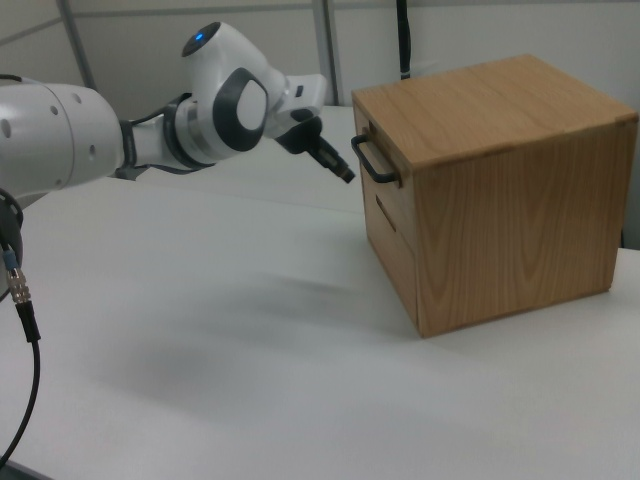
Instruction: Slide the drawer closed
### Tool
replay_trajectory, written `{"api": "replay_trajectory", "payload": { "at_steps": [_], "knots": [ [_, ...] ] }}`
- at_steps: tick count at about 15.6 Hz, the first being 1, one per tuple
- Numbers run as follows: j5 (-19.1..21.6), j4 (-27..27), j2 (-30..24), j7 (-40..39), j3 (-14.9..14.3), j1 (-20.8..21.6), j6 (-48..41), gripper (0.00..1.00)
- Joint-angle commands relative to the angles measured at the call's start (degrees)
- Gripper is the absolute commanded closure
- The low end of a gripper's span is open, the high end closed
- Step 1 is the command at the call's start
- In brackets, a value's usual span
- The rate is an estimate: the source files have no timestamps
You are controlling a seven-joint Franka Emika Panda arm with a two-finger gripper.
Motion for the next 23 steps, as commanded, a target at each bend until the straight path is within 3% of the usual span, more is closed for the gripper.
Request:
{"api": "replay_trajectory", "payload": {
  "at_steps": [1, 3, 5, 11, 15, 18, 21, 23],
  "knots": [
    [0.13, -3.67, -4.27, -5.23, 1.66, 2.78, -8.46, 1.00],
    [4.06, -3.67, -6.20, -9.97, 3.07, 2.96, -14.98, 1.00],
    [9.07, -3.67, -8.65, -15.86, 3.07, 4.27, -20.77, 1.00],
    [19.01, -5.78, -17.44, -33.26, 2.98, 5.77, -40.02, 1.00],
    [21.84, -7.88, -22.37, -42.06, 2.63, 5.77, -47.43, 1.00],
    [22.98, -9.20, -24.57, -42.17, 1.50, 6.30, -47.61, 0.97],
    [23.60, -9.12, -24.75, -41.99, -4.11, 11.64, -47.53, 0.68],
    [23.60, -8.94, -24.66, -41.73, -7.37, 14.82, -47.44, 0.31]
  ]
}}
